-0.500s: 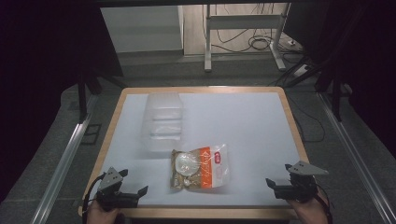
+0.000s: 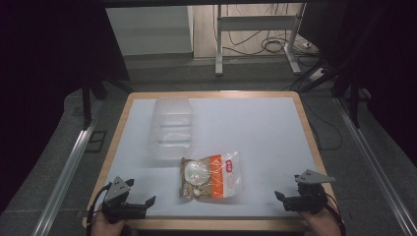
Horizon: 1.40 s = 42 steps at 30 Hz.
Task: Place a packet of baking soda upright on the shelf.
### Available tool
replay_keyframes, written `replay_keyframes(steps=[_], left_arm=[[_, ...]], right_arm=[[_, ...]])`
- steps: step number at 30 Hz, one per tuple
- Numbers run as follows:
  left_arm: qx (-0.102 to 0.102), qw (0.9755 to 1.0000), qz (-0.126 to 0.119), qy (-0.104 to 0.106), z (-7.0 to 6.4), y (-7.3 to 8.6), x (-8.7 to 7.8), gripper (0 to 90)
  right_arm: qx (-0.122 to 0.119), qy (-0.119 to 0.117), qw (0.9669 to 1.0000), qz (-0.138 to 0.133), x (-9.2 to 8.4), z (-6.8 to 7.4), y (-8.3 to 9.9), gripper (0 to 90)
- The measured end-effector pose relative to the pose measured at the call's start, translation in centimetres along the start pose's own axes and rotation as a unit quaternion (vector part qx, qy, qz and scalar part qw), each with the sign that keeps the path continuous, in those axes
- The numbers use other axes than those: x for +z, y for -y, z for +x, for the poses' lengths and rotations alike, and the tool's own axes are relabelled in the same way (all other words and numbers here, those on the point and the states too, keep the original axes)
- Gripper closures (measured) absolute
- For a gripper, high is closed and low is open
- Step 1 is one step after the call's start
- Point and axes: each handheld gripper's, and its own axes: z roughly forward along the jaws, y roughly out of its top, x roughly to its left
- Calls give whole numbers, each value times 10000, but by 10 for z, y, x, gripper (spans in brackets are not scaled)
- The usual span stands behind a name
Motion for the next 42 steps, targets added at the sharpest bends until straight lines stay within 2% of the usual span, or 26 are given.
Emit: replay_keyframes(steps=[5, 8, 12, 13, 15, 16, 17, 18, 19, 22, 23, 24, 27, 28, 29, 31, 32, 34, 42], left_arm=[[-12, 10000, 46, -43, -1, 0, 1, 12], [-120, 9999, 46, 37, 0, -1, 1, 15], [-150, 9999, 52, -4, 0, -2, 2, 69], [-145, 9998, 89, 44, 0, -2, 3, 69], [-160, 9997, 119, 143, 0, -3, 4, 144], [-172, 9996, 127, 210, 0, -3, 4, 215], [-194, 9993, 133, 275, 1, -3, 5, 215], [-243, 9989, 135, 373, 2, -4, 5, 276], [-243, 9989, 135, 373, 2, -4, 5, 319], [-212, 9976, 172, 641, 2, -7, 10, 438], [-212, 9976, 172, 641, 2, -7, 10, 478], [-128, 9968, 214, 766, 0, -9, 14, 523], [-42, 9961, 267, 842, -2, -12, 20, 591], [8, 9957, 292, 875, -3, -13, 23, 665], [77, 9955, 313, 888, -4, -15, 26, 665], [228, 9948, 404, 903, -4, -20, 34, 749], [305, 9945, 458, 893, -4, -22, 39, 821], [469, 9931, 630, 869, -2, -28, 51, 875], [722, 9892, 923, 877, -2, -40, 74, 898]], right_arm=[[41, -9, 10000, 1, 0, -1, 0, 65], [37, -19, 10000, 25, 0, -1, 0, 65], [28, -36, 10000, 40, 0, -1, 0, 65], [20, -38, 10000, 35, 0, -1, 0, 65], [15, -50, 10000, 30, 0, 0, 0, 65], [-9, -69, 10000, 59, 1, 1, 0, 65], [-9, -69, 10000, 59, 1, 1, 0, 65], [-18, -79, 9999, 73, 1, 1, 0, 65], [-18, -79, 9999, 73, 1, 1, 0, 65], [-20, -84, 9999, 87, 2, 2, -1, 65], [-22, -79, 9999, 92, 2, 2, -1, 65], [-24, -80, 9999, 101, 2, 2, -1, 65], [-33, -88, 9999, 111, 3, 3, -1, 65], [-52, -96, 9999, 116, 4, 3, -2, 65], [-52, -96, 9999, 116, 4, 3, -2, 65], [-60, -86, 9999, 108, 5, 3, -2, 65], [-73, -76, 9999, 62, 5, 2, -3, 65], [-67, -73, 9999, 38, 4, 2, -3, 66], [-113, -69, 9999, 62, 7, 2, -4, 69]])
